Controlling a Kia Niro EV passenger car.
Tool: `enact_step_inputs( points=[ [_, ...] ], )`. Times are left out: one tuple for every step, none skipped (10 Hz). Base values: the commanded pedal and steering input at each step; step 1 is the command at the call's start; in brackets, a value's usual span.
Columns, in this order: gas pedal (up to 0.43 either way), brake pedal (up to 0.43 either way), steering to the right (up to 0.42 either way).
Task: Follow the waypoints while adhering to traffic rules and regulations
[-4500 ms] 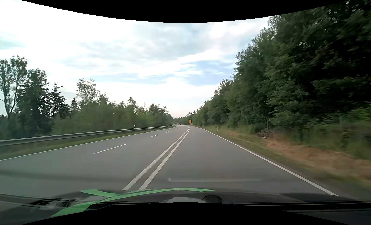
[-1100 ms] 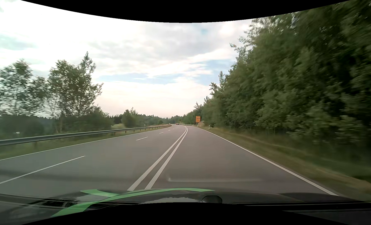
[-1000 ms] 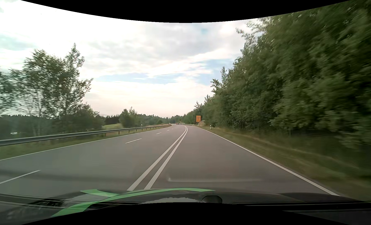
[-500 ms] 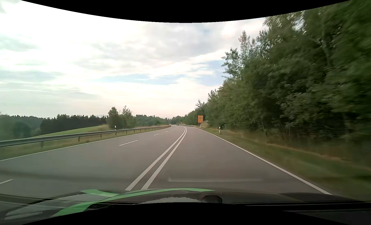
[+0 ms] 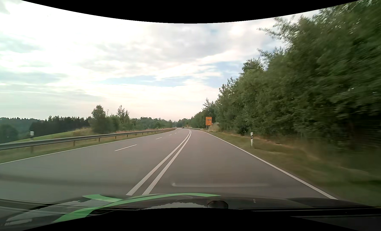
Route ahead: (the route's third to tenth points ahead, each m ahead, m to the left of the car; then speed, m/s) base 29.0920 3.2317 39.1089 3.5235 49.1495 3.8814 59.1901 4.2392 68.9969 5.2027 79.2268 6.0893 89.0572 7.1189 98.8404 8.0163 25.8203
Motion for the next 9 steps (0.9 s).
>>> enact_step_inputs(
  points=[
    [0.177, 0.000, -0.006],
    [0.189, 0.000, -0.006],
    [0.209, 0.000, -0.006],
    [0.220, 0.000, -0.006],
    [0.220, 0.000, -0.006],
    [0.220, 0.000, -0.006],
    [0.228, 0.000, -0.006],
    [0.228, 0.000, -0.007],
    [0.228, 0.000, -0.007]
  ],
)
